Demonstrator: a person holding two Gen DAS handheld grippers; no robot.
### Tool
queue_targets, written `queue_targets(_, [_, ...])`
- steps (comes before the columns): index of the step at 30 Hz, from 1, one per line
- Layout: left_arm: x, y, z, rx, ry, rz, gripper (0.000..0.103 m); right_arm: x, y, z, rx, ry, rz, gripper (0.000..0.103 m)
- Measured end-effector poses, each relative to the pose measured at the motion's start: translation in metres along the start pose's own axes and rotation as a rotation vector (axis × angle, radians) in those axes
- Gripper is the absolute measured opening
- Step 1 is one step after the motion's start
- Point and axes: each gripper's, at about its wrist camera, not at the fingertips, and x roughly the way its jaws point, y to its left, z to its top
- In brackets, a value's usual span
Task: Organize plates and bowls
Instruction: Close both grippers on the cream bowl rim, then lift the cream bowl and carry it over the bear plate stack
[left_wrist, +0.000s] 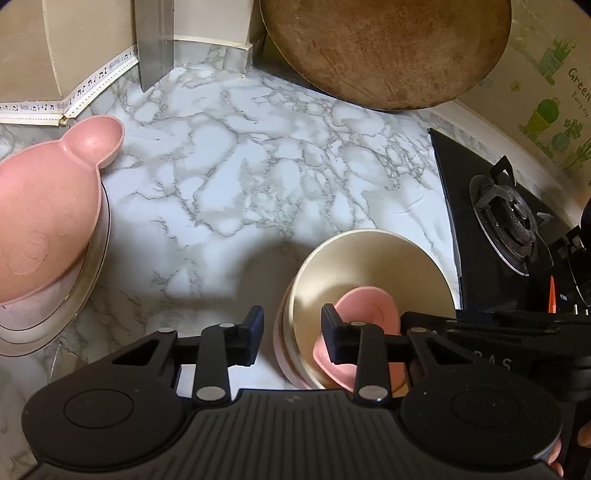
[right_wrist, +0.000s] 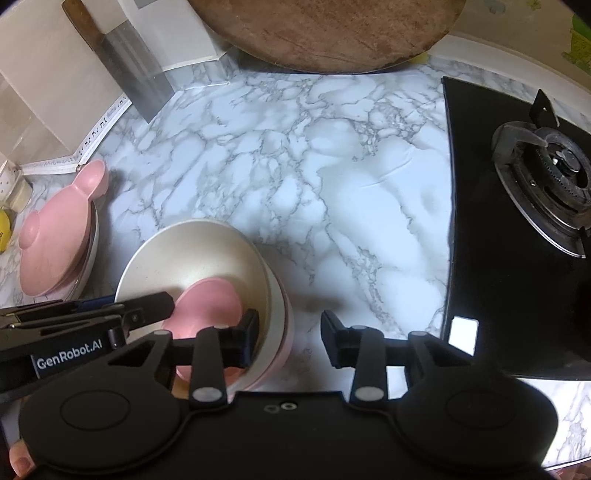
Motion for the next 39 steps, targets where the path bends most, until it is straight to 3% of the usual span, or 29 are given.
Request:
queue_targets(8, [0.004,0.002,-0.002,-0.031,0.018,-0.022,0.015,0.000,0.002,0.001,0.003,0.015,0.017,0.018])
queue_targets(17, [0.002,0.001,-0.003,-0.033,0.016,-0.023,0.013,-0.006,0.007,0.005,-0.002,-0.013,-0.007,0.016])
queue_targets(24, [-0.015,0.006,0.008,-0.042,-0.030,-0.022,0.013,-0.016,0.021,0.019,-0.028,-0.046,-0.008,0.014])
queue_targets(39, [-0.075,0.066,0.040,-0.082,-0.140,0.074,0.013,-0.025,0.113,0.053,-0.177,-0.103,0.065,0.014])
